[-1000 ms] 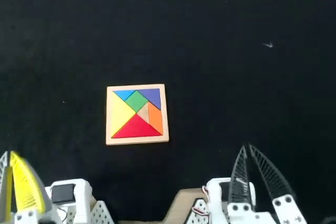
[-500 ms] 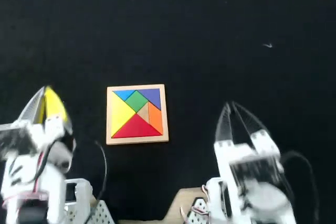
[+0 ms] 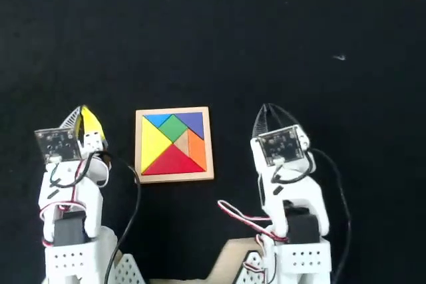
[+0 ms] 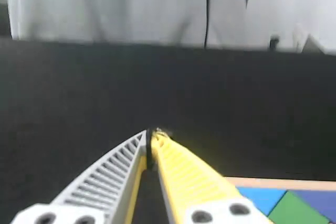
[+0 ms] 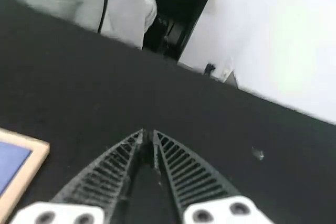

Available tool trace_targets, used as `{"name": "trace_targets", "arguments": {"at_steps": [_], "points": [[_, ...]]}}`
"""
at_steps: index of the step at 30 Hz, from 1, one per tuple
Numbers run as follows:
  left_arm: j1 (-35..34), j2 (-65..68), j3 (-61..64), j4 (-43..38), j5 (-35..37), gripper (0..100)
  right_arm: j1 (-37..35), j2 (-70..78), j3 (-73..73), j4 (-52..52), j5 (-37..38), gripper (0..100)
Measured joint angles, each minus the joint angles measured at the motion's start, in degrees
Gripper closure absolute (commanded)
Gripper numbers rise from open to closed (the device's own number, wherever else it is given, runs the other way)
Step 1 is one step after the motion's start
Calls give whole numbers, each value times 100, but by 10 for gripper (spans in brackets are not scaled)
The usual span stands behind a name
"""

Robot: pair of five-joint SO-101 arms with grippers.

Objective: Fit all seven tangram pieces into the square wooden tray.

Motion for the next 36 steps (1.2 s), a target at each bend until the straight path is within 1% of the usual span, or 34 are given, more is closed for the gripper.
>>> {"name": "trace_targets", "arguments": {"at_steps": [6, 8, 10, 12, 15, 17, 22, 24, 26, 29, 31, 36], "points": [[0, 255, 18, 26, -44, 970, -9, 0, 53, 70, 0, 983], [0, 422, 35, 44, -44, 970, 0, 0, 53, 387, 0, 983], [0, 624, 35, 220, -44, 970, 0, 0, 53, 1011, 0, 983], [0, 835, 53, 642, -44, 970, 0, 0, 53, 1811, 9, 985], [-53, 1037, 53, 1565, -44, 970, 0, 0, 62, 2901, 9, 986], [-123, 1064, 53, 2004, -44, 970, 0, 0, 62, 3200, 9, 986], [-149, 1073, 53, 2699, -44, 970, -9, 0, 62, 3745, 9, 986], [-149, 1064, 53, 3156, -44, 970, -97, 0, 62, 4035, -185, 985], [-149, 1073, 53, 3622, -35, 970, -352, 0, 62, 4229, -475, 986], [-149, 1037, 44, 3763, -35, 970, -791, 0, 62, 4378, -888, 987], [-149, 1046, 44, 3789, -35, 970, -941, 0, 62, 4387, -1152, 987], [-158, 1037, 44, 3789, -26, 970, -949, 0, 62, 4387, -1609, 987]]}}
